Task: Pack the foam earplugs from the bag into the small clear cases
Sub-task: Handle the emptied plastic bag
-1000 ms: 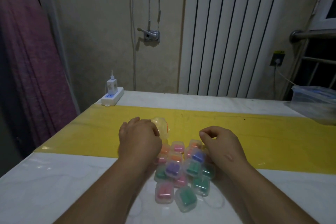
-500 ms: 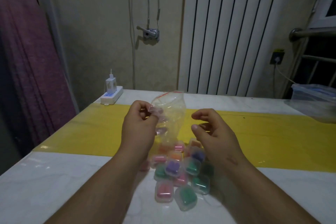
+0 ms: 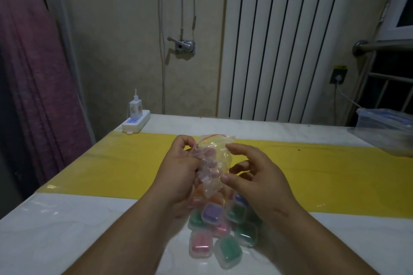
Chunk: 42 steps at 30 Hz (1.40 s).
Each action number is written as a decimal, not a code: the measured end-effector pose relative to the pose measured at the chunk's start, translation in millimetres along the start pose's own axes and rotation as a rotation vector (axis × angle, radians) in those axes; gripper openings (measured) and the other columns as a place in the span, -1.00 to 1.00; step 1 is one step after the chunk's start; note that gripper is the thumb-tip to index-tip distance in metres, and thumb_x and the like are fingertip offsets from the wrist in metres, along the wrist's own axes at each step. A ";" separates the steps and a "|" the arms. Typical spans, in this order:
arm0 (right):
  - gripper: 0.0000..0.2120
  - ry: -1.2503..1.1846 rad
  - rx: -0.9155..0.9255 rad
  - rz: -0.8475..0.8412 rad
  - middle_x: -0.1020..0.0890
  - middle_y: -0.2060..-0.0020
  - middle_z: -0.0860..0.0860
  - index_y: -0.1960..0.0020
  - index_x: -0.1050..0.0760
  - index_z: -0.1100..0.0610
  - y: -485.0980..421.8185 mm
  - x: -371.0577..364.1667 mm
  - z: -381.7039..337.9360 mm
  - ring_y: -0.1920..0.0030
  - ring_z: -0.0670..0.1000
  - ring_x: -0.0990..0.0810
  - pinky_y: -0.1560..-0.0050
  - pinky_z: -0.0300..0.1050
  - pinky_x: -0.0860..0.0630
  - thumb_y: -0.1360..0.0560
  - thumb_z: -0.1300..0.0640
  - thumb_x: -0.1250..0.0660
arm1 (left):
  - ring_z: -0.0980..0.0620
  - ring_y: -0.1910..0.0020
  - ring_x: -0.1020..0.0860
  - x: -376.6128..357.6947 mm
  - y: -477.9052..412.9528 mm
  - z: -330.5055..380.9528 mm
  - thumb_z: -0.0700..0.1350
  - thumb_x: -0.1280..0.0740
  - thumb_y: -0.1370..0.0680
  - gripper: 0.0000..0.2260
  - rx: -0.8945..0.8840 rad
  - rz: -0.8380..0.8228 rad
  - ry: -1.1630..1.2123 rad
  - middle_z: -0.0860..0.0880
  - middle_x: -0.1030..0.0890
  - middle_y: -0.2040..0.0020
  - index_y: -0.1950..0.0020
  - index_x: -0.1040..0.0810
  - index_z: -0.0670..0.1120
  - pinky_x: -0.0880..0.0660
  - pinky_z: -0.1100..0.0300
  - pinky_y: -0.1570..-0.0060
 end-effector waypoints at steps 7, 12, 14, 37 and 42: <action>-0.28 0.128 0.038 0.002 -0.39 -0.21 -0.37 -0.27 -0.24 -0.54 2.3 -1.2 -5.1 -0.03 -0.15 -0.51 0.13 -0.17 -0.61 -0.41 0.09 -0.51 | -0.03 0.39 -0.61 2.0 -2.1 0.4 -0.50 -0.21 -0.48 -0.69 0.014 0.030 -0.018 -0.12 -0.69 0.25 0.10 -0.38 -0.08 -0.54 0.17 0.46; -0.22 0.136 0.030 -0.008 -0.44 -0.14 -0.35 -0.19 -0.30 -0.57 2.3 -3.5 -4.0 0.07 -0.17 -0.54 0.18 -0.22 -0.60 -0.38 0.22 -0.52 | -0.08 0.42 -0.57 -0.2 -1.9 -2.1 -0.49 -0.23 -0.48 -0.70 0.061 0.009 0.011 -0.21 -0.64 0.23 0.04 -0.40 -0.08 -0.50 0.13 0.44; -0.29 0.183 0.052 0.031 -0.48 -0.05 -0.34 -0.15 -0.38 -0.52 1.5 -1.4 -4.0 0.17 -0.18 -0.53 0.16 -0.31 -0.54 -0.39 0.25 -0.51 | -0.11 0.39 -0.56 0.1 -1.4 -2.8 -0.49 -0.23 -0.47 -0.70 0.071 0.001 -0.002 -0.23 -0.63 0.22 -0.01 -0.42 -0.11 -0.50 0.08 0.38; -0.78 -0.236 -0.164 0.147 -0.71 0.13 0.02 0.08 -0.68 0.02 -0.2 7.5 12.6 0.00 0.14 -0.67 -0.02 0.30 -0.60 -0.47 0.27 -0.30 | -0.04 0.18 -0.67 -14.0 11.5 -7.2 -0.25 -0.51 -0.42 -0.88 -0.182 -0.124 -0.593 -0.05 -0.69 0.20 0.15 -0.63 -0.08 -0.65 -0.01 0.22; -0.83 -0.062 -0.081 0.060 -0.64 -0.01 -0.10 -0.02 -0.66 -0.10 2.1 -3.8 1.6 -0.01 -0.05 -0.62 0.06 -0.07 -0.63 -0.50 0.13 -0.41 | 0.02 0.37 -0.60 -4.8 7.2 1.6 -0.42 -0.40 -0.44 -0.85 -0.213 0.038 -0.508 -0.05 -0.60 0.36 0.17 -0.50 -0.21 -0.61 0.16 0.34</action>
Point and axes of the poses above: each hand's wrist, its own y-axis away from the middle knuckle, its own x-axis out of the back of the hand, z = x × y, the point moved 4 cm from there along -y, towards the middle knuckle
